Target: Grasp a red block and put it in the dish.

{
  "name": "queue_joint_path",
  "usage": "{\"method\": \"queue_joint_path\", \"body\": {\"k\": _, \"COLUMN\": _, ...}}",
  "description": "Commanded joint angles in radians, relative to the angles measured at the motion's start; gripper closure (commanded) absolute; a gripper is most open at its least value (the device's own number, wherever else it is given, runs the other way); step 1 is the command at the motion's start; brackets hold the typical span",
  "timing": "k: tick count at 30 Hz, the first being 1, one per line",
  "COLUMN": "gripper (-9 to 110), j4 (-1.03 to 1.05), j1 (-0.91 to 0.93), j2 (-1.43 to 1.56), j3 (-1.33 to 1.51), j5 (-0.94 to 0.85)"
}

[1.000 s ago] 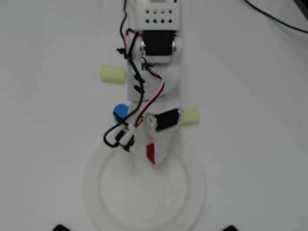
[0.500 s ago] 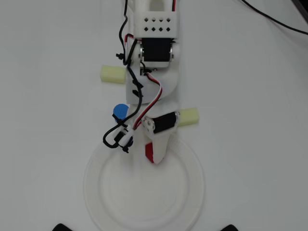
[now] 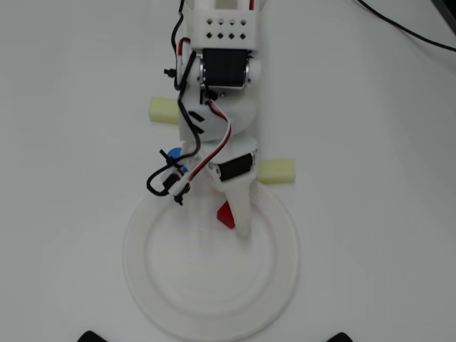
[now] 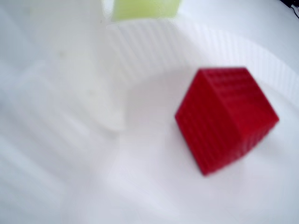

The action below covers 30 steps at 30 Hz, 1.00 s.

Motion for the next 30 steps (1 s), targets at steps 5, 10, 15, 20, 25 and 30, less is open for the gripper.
{"method": "queue_joint_path", "body": {"k": 5, "gripper": 63, "j4": 0.169, "j1": 0.002, "j2": 0.566, "j3": -0.025, "j5": 0.028}}
{"method": "queue_joint_path", "body": {"k": 10, "gripper": 62, "j4": 0.212, "j1": -0.017, "j2": 0.650, "j3": -0.037, "j5": 0.041}}
{"method": "queue_joint_path", "body": {"k": 15, "gripper": 62, "j4": 0.296, "j1": -0.031, "j2": 0.732, "j3": -0.092, "j5": 0.072}}
{"method": "queue_joint_path", "body": {"k": 20, "gripper": 61, "j4": 0.348, "j1": -0.023, "j2": 0.946, "j3": 0.057, "j5": 0.107}}
{"method": "queue_joint_path", "body": {"k": 25, "gripper": 61, "j4": 0.342, "j1": -0.006, "j2": 1.305, "j3": 0.457, "j5": 0.129}}
{"method": "queue_joint_path", "body": {"k": 30, "gripper": 64, "j4": 0.345, "j1": 0.032, "j2": 1.775, "j3": 0.916, "j5": 0.118}}
